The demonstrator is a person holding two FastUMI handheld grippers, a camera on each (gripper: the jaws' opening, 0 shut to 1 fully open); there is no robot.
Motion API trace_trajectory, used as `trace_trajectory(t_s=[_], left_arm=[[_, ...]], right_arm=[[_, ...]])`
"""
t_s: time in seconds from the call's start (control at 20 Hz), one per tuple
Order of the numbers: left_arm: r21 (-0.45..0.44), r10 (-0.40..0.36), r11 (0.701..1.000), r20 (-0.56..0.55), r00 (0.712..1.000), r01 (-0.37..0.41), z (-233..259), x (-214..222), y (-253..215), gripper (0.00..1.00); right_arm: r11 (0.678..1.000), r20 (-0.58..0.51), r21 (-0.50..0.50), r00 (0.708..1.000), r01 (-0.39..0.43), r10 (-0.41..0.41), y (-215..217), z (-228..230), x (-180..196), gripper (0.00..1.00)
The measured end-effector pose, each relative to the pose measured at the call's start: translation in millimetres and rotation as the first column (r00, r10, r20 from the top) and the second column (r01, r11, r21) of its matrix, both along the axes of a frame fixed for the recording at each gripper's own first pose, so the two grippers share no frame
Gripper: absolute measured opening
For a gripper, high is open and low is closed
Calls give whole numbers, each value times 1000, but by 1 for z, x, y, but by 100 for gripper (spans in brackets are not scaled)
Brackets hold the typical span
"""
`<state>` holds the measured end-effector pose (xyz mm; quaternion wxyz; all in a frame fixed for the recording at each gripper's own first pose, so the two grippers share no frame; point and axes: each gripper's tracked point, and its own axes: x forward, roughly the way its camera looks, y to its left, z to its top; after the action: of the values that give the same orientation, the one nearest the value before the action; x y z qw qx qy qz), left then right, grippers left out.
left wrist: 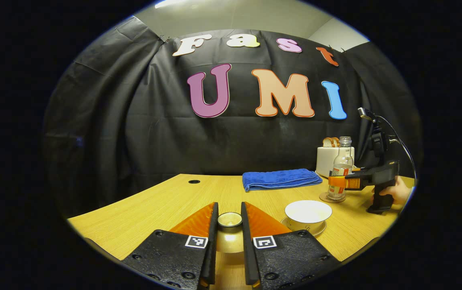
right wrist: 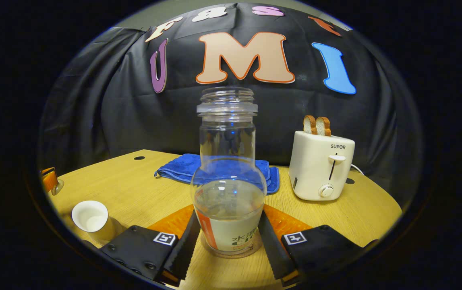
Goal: Open the teacup lid with one hand, grasp the water bottle and pour water into the teacup with the other hand; after pouring, place the water bottle on the coaster and then close the teacup lid.
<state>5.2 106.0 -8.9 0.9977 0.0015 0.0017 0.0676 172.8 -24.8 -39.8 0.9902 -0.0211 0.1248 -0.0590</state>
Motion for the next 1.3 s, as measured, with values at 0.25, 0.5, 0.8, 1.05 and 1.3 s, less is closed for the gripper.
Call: trace_trajectory(t_s=[0.25, 0.5, 0.8, 1.05, 1.3], left_arm=[[-1, 3, 1000, 0, 1000, -3, 0, 0, 1, 27], [-1, 2, 1000, -1, 1000, -2, 0, -1, 1, 26], [-1, 6, 1000, -1, 1000, -6, 0, 0, 1, 26], [-3, 8, 1000, -3, 1000, -8, -1, 2, -1, 26], [-3, -29, 1000, -3, 1000, 29, -1, 14, -19, 26]], right_arm=[[999, -11, 35, 1000, 5, -5, -2, -5, 5, 81], [1000, -19, 27, 1000, 13, -13, -3, -6, 3, 82], [1000, -17, 8, 1000, 16, -16, -3, -6, 1, 93], [1000, 27, 5, 1000, 16, -16, -3, 3, -16, 99], [999, 119, 15, 992, 50, -51, -19, 19, -45, 94]])
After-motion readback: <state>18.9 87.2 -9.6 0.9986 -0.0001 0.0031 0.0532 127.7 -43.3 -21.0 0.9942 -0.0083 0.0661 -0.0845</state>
